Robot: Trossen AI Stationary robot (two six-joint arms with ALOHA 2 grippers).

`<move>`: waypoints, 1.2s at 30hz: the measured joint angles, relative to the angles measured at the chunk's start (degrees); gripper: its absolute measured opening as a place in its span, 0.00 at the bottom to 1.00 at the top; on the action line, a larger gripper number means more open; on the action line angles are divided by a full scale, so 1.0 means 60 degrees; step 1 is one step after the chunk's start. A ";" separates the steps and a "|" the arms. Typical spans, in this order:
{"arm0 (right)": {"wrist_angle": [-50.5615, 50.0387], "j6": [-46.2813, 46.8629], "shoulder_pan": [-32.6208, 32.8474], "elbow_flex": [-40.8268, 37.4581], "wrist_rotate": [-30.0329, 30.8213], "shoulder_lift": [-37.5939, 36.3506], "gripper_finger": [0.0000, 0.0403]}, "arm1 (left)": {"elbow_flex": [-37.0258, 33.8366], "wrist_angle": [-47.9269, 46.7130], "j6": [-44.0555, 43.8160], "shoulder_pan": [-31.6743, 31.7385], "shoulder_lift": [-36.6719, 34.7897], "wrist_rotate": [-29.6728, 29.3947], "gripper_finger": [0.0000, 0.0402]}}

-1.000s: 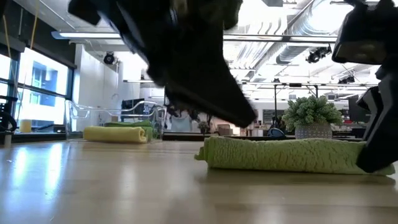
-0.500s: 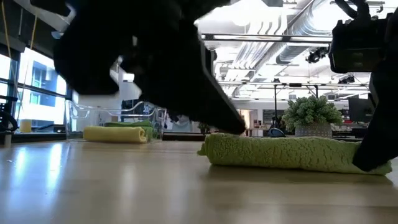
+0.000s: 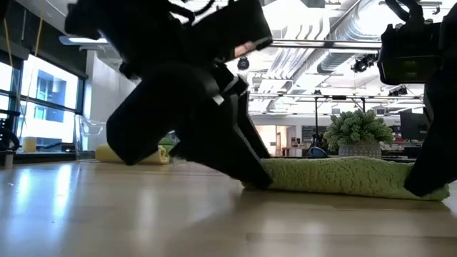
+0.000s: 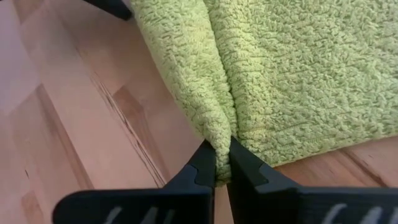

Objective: Roll microfiber towels into tight, uniform cylinder then place into a basket
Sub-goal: Roll the light green microfiber cloth

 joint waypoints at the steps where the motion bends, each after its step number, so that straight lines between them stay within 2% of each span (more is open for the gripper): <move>1: 0.0001 0.0000 0.0001 0.0000 0.0007 0.0000 0.01 | 0.0000 0.0053 0.0000 0.0055 0.0054 0.0186 0.46; 5: 0.0013 -0.0004 0.0001 -0.0004 0.0012 0.0000 0.01 | 0.0015 0.0094 -0.0480 0.0192 0.0147 0.0617 0.42; 10: 0.0041 -0.0123 0.0004 -0.0007 0.0031 0.0000 0.01 | 0.0015 0.0092 -0.1313 0.0239 0.0154 0.1246 0.23; 15: 0.0087 -0.1029 0.0016 0.0058 0.0120 0.0030 0.03 | 0.0063 -0.0287 -0.4036 0.0548 0.0120 0.2931 0.03; 18: 0.0140 -0.1593 0.0000 0.0187 -0.0078 0.0061 0.04 | 0.0056 -0.0394 -0.5253 0.0636 0.0119 0.4214 0.03; 21: 0.0302 -0.2513 -0.0015 0.0366 -0.0389 0.0083 0.05 | 0.0051 -0.0153 -0.5739 0.0653 0.0164 0.5911 0.05; 23: 0.0325 -0.3273 -0.0065 0.0504 -0.0601 0.0095 0.05 | 0.0039 -0.0110 -0.6013 0.0677 0.0184 0.6651 0.04; 30: 0.0014 -0.5766 -0.0427 0.1122 -0.1333 0.0131 0.07 | -0.0051 -0.0141 -0.6819 0.0654 0.0184 0.7253 0.02; 33: -0.0964 -0.6779 -0.0661 0.1563 -0.1682 0.0131 0.15 | -0.0298 -0.0001 -0.7091 0.0733 0.0141 0.7373 0.02; 36: -0.2670 -0.7529 -0.0854 0.2164 -0.2137 0.0159 0.24 | -0.0578 0.0055 -0.7390 0.0834 0.0113 0.7501 0.02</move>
